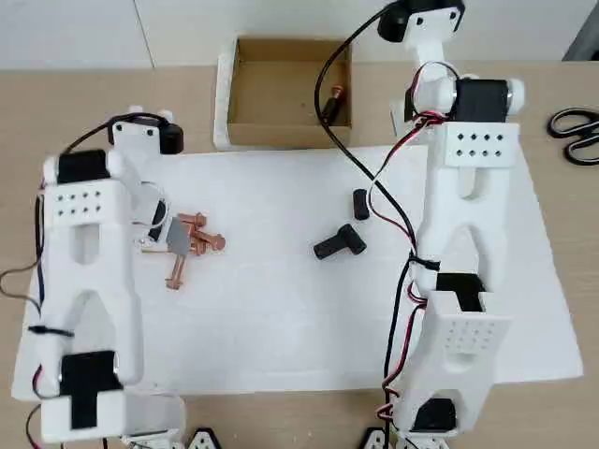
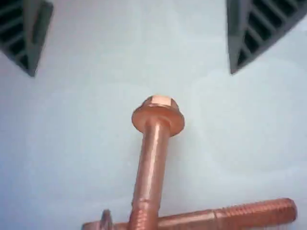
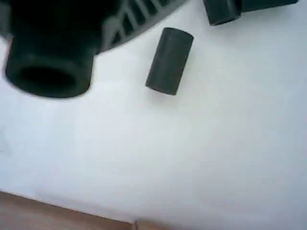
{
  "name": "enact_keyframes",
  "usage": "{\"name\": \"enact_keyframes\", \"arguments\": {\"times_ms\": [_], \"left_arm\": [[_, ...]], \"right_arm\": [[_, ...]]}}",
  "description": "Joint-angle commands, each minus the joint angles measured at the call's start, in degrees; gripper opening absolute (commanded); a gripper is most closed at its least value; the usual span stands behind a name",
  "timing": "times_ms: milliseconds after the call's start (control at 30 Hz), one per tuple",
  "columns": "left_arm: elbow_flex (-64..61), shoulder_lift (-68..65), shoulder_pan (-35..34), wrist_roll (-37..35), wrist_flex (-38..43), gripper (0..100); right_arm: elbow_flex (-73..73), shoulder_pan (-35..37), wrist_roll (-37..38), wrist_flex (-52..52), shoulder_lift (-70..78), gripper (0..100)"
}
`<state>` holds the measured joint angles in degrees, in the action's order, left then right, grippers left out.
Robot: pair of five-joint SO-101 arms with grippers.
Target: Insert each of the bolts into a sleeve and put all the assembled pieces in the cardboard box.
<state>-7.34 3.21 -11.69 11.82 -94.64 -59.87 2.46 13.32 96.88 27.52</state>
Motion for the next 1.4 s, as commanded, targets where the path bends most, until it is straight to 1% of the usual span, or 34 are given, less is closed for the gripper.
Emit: {"name": "enact_keyframes", "arguments": {"times_ms": [0, 67, 167, 367, 600, 667, 800, 900, 1267, 1367], "left_arm": [[-8.3, 2.1, 0.2, -2.5, 7.9, 24], [-12.0, 0.5, 0.2, -3.9, 12.3, 24], [-14.0, -1.7, 0.2, -5.6, 17.1, 24], [-14.3, -5.5, 0.3, -7.2, 21.3, 24], [-14.1, -11.2, 0.2, -7.2, 21.5, 24], [-14.1, -11.7, 0.3, -7.2, 21.5, 21], [-14.1, -11.7, 0.4, -6.9, 21.5, 10], [-14.1, -11.6, 0.4, -6.9, 21.5, 7], [-13.9, -11.5, 0.6, -6.9, 21.3, 5], [-13.9, -11.5, 2.6, -6.9, 21.1, 3]], "right_arm": [[-0.3, -0.3, 0.2, -0.3, -3.9, 0.4], [-0.3, -0.3, 0.2, -0.2, -4.0, 0.4], [-0.3, -0.3, 0.2, -0.2, -4.2, 0.4], [-0.3, -0.4, 0.2, -0.1, -4.2, 0.4], [-0.3, -0.4, 0.2, -0.2, -4.2, 0.4], [-0.3, -0.4, 0.1, -0.2, -4.2, 0.4], [-0.3, -0.4, 0.1, -0.2, -4.0, 0.4], [-0.3, -0.4, 0.1, -0.2, -3.9, 0.4], [-0.3, -0.4, 0.1, -0.3, -3.8, 0.4], [-0.3, -0.4, 0.1, -0.3, -3.8, 0.4]]}}
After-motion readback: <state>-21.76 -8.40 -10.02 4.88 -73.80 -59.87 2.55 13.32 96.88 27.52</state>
